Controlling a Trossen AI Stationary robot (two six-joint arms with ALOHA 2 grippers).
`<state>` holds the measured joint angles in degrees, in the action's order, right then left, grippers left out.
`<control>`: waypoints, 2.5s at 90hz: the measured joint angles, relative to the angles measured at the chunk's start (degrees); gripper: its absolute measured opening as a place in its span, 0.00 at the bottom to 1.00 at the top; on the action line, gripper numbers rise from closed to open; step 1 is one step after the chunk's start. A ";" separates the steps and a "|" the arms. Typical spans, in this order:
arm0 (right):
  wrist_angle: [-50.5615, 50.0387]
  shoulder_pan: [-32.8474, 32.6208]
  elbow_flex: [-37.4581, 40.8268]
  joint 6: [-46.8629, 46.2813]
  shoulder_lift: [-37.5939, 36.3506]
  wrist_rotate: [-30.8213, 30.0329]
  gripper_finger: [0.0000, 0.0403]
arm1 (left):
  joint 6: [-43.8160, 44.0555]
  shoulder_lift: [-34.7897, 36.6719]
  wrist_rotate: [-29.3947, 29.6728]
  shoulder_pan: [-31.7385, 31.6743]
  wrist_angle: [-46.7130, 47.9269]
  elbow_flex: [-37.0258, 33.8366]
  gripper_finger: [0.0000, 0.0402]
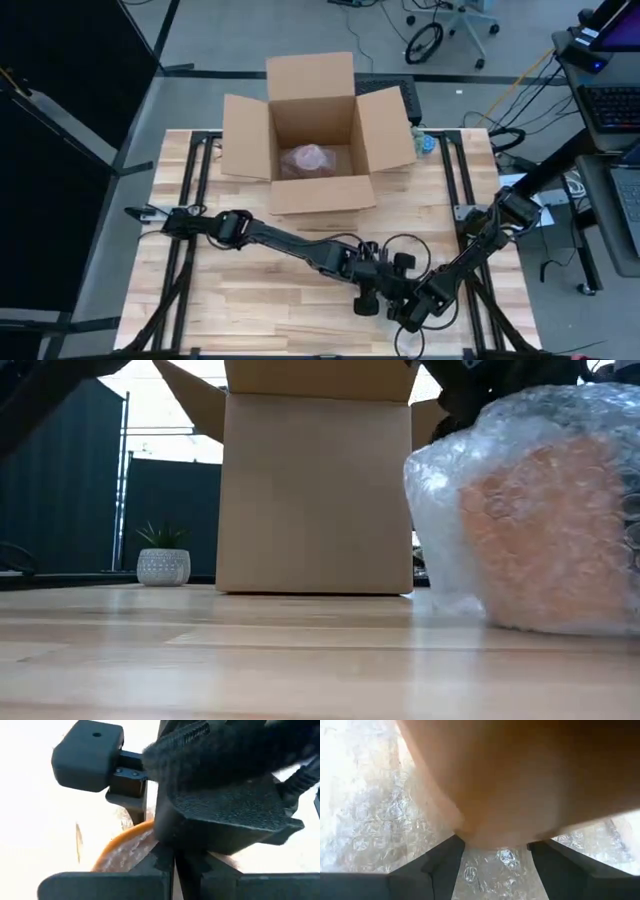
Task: Wrap mug
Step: Wrap the pink mug with transparent bubble wrap
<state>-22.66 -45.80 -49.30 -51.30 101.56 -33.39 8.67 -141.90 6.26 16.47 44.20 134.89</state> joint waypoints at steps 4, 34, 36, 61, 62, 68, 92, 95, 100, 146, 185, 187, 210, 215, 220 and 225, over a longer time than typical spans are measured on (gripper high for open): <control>-0.03 0.00 0.00 0.08 0.00 -0.02 0.54 | 0.01 0.21 -0.06 -0.10 0.27 0.00 0.00; -0.14 0.00 0.00 0.49 0.00 0.38 0.54 | -0.46 0.65 -2.32 -1.68 1.34 0.02 0.16; -0.15 0.00 0.00 0.59 0.00 0.40 0.54 | -0.52 0.94 -2.63 -1.77 1.72 0.02 0.18; -0.19 0.00 0.00 1.04 0.00 0.64 0.54 | -1.81 2.47 -3.84 -2.61 5.38 0.22 0.33; -0.20 0.00 0.00 1.04 0.00 0.64 0.54 | -1.93 2.56 -3.84 -2.64 5.40 0.22 0.33; -0.21 0.00 0.00 1.04 0.00 0.66 0.54 | -2.72 3.31 -3.89 -2.63 5.75 0.20 0.33; -0.26 -0.02 0.00 1.03 0.00 1.05 0.54 | -3.13 6.44 -3.03 -2.15 8.50 0.11 0.33; -0.26 -0.02 0.00 1.02 -0.02 1.28 0.54 | -2.95 6.69 -2.75 -2.03 8.57 0.16 0.33; -0.26 -0.11 0.00 1.02 -0.04 1.58 0.54 | -1.78 6.88 -2.35 -1.63 9.61 0.22 0.33; -0.14 -0.39 0.02 1.01 -0.02 1.82 0.54 | 0.50 -0.16 -0.86 -0.11 5.89 -1.45 0.33; -17.27 -3.43 -5.72 -0.91 -10.77 10.20 0.54 | 0.15 -0.77 -1.70 -0.38 2.03 -1.50 0.33; -18.07 -3.75 -6.02 -1.63 -11.69 11.41 0.54 | 0.15 -0.80 -1.70 -0.38 1.82 -1.51 0.33; -27.23 -11.49 -6.45 -15.96 -16.70 22.37 0.54 | -0.07 -0.86 -1.70 -0.35 1.23 -1.53 0.33; -27.55 -13.90 -5.74 -19.68 -16.09 23.83 0.54 | -0.25 -0.86 -1.71 -0.33 1.22 -1.53 0.33; -27.84 -16.20 -4.67 -23.68 -15.29 25.88 0.54 | -0.44 -0.86 -1.72 -0.33 1.22 -1.53 0.33; -27.94 -18.60 -3.92 -27.37 -14.54 27.86 0.54 | -0.44 -0.86 -1.71 -0.33 1.22 -1.53 0.33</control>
<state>-50.60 -64.40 -53.22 -78.67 87.02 -5.54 8.23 -142.76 4.54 16.14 45.42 133.36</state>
